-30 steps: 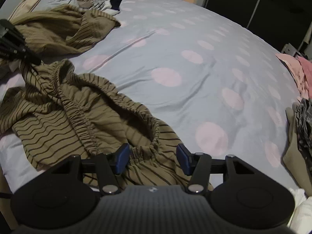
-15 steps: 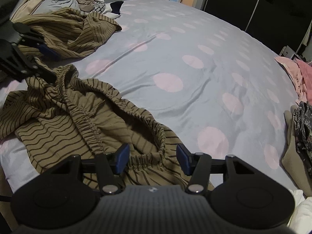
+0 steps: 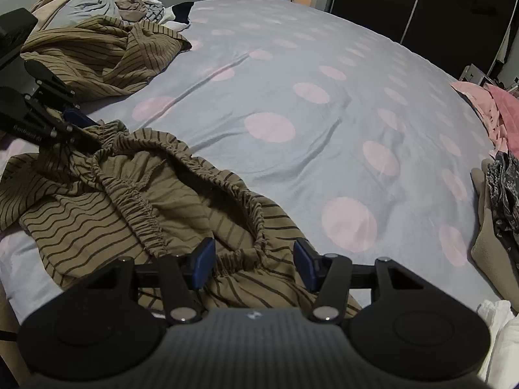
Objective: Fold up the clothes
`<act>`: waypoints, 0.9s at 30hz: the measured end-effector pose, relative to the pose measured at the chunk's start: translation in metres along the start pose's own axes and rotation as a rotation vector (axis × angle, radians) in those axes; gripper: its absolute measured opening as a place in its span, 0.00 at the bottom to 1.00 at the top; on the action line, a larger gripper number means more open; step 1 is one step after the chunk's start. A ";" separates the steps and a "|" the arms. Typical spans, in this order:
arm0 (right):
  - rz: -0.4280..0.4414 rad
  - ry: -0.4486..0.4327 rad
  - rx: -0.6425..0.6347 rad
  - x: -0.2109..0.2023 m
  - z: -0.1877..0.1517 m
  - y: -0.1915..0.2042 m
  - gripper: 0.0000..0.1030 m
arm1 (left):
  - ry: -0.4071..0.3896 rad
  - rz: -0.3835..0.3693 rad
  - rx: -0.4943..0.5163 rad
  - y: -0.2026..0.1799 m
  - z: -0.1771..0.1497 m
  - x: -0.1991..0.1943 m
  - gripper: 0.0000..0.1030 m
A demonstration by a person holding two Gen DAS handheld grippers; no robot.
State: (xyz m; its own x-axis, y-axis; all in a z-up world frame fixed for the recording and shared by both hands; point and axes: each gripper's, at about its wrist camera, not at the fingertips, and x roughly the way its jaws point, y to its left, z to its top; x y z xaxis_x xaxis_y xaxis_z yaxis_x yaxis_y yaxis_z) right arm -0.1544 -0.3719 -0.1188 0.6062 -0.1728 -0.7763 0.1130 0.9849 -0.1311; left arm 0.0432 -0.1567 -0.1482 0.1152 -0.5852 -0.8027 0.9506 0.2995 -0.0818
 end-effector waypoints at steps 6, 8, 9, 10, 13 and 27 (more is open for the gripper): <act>0.021 -0.019 -0.028 -0.007 0.001 0.006 0.55 | -0.091 0.017 -0.038 0.004 -0.003 -0.046 0.04; 0.032 -0.026 -0.040 -0.009 0.002 0.008 0.55 | -0.113 0.032 -0.063 0.007 -0.006 -0.060 0.04; 0.038 -0.029 -0.046 -0.010 0.003 0.010 0.55 | -0.123 0.039 -0.077 0.009 -0.007 -0.067 0.04; 0.044 -0.032 -0.053 -0.011 0.003 0.011 0.55 | -0.130 0.045 -0.088 0.011 -0.009 -0.073 0.04; 0.061 -0.042 -0.071 -0.014 0.005 0.016 0.55 | -0.112 0.075 -0.104 0.015 -0.016 -0.076 0.04; 0.099 -0.022 -0.177 -0.012 0.005 0.035 0.54 | -0.097 0.093 -0.096 0.018 -0.025 -0.073 0.39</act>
State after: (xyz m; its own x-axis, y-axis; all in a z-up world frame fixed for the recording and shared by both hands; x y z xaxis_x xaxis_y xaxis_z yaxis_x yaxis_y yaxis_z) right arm -0.1535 -0.3356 -0.1113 0.6246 -0.0733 -0.7775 -0.0871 0.9828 -0.1626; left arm 0.0448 -0.0894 -0.1055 0.2330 -0.6201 -0.7491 0.9033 0.4233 -0.0694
